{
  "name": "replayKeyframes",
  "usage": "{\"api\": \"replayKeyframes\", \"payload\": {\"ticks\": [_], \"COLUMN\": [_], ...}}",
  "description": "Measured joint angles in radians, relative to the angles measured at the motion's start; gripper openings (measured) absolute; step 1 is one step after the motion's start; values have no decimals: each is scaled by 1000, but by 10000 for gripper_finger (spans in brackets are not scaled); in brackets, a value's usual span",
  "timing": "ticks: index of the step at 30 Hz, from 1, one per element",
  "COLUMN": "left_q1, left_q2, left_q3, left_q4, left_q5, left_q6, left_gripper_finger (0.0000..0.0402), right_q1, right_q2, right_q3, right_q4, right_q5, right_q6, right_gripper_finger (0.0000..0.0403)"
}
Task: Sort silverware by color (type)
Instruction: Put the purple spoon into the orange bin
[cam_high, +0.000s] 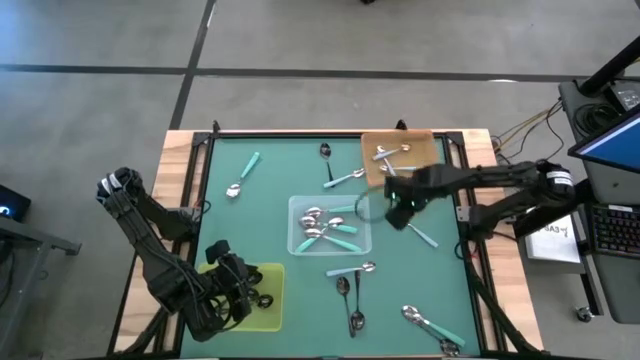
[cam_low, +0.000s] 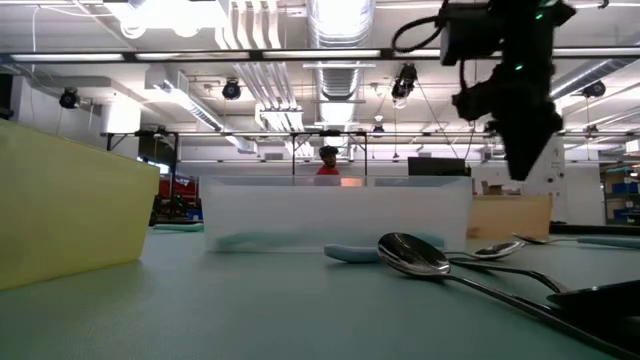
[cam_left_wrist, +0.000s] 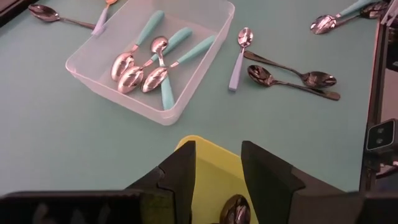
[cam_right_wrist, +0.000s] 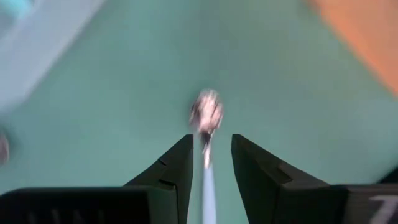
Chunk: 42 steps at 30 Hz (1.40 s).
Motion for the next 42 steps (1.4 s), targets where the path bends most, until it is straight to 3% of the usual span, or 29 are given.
{"api": "replayKeyframes", "payload": {"ticks": [6, 10, 23, 31, 35, 42], "left_q1": [0, 0, 0, 0, 0, 0], "left_q2": [0, 0, 0, 0, 0, 0], "left_q3": [0, 0, 0, 0, 0, 0], "left_q4": [4, 6, 10, 10, 10, 10], "left_q5": [-3, -17, -17, -17, -17, -17], "left_q6": [0, 5, 102, 148, 148, 181], "left_gripper_finger": [115, 115, 115, 115, 115, 115], "right_q1": [194, 227, 208, 116, 70, 5], "right_q2": [31, 65, 170, 221, 248, 318], "right_q3": [-24, -65, -143, -145, -145, -145], "right_q4": [-37, -34, 69, 92, 131, 161], "right_q5": [31, 42, -10, 16, -27, -109], "right_q6": [147, 201, 208, 150, 84, 5], "right_gripper_finger": [98, 98, 98, 98, 95, 37]}}
